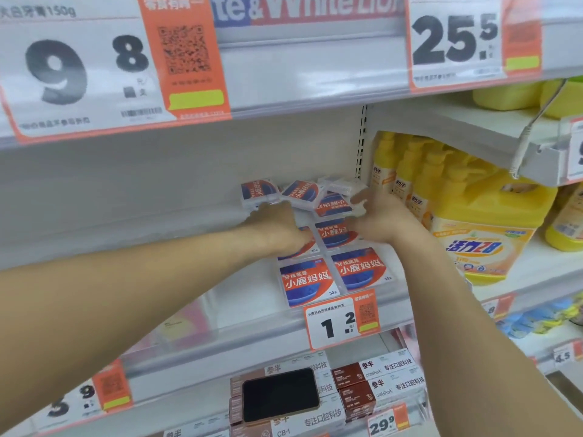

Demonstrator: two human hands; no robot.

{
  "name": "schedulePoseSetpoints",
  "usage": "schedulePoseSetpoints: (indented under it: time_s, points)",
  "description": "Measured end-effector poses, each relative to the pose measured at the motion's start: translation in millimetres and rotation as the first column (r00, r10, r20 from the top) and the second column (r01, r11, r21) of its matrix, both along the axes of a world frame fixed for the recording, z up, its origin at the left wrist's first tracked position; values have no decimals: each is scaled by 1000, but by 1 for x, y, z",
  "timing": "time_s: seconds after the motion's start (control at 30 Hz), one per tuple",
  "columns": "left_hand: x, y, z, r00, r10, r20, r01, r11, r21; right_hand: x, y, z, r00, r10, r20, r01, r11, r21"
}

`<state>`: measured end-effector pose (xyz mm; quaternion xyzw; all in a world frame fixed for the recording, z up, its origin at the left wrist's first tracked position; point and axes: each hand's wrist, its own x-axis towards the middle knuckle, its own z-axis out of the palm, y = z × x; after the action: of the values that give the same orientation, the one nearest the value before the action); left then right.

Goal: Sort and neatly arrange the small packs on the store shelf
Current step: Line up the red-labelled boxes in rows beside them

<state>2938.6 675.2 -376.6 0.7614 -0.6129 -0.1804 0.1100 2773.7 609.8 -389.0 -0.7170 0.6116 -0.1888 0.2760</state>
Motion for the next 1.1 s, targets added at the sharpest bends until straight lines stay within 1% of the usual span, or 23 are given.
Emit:
schedulePoseSetpoints:
  time_s: [0.07,0.17,0.23,0.33,0.37,0.4,0.43,0.5,0.53,0.6,0.67,0.7,0.77,0.83,0.87,0.93,1.0,1.03,1.1]
  points:
    - [2,-18,5,999,-32,41,35,995,-90,16,-19,-4,999,-40,5,40,997,-67]
    - [6,-56,9,986,-25,168,49,988,-145,37,-39,-17,995,-93,-32,92,995,-40]
    - [6,-80,7,964,-37,262,79,985,-153,43,-49,-19,991,-135,-11,135,991,-12]
    - [7,-103,3,935,-99,342,143,984,-108,46,-56,-14,975,-180,130,170,982,82]
    - [8,-109,0,929,-111,354,147,986,-76,46,-59,-14,965,-182,187,172,983,70]
    - [10,-113,-4,926,-111,361,139,989,-50,45,-61,-15,952,-177,249,178,984,17]
    - [13,-118,-8,927,-103,361,122,992,-29,44,-63,-17,935,-167,314,198,978,-71]
    - [18,-122,-16,936,-87,342,99,995,-18,38,-60,-17,878,-140,457,279,927,-251]
    - [21,-123,-18,941,-78,328,91,996,-24,35,-57,-15,830,-118,545,321,901,-293]
    - [23,-120,-20,948,-68,311,83,996,-34,25,-50,-11,706,-85,703,382,882,-277]
    - [24,-116,-17,953,-76,292,88,996,-28,13,-41,-5,604,-95,791,408,889,-206]
    - [24,-114,-15,958,-86,275,94,995,-16,6,-35,-1,570,-102,815,401,901,-167]
    - [24,-109,-10,965,-99,243,98,995,17,-7,-23,5,541,-107,834,353,929,-110]
    - [25,-103,-7,971,-96,217,91,995,34,-16,-13,5,566,-89,819,303,947,-107]
    - [25,-100,-6,972,-94,214,90,995,30,-19,-9,3,613,-73,786,284,950,-133]
    - [26,-92,-1,967,-95,237,104,994,-24,-24,-3,-3,747,-33,664,219,955,-199]
    - [25,-81,9,957,-129,260,164,979,-119,-28,1,-10,860,12,510,122,966,-228]
    - [24,-72,16,952,-160,259,203,968,-146,-29,3,-14,908,30,418,74,970,-232]
    - [21,-51,26,936,-245,253,280,953,-114,-28,8,-20,952,50,302,12,980,-200]
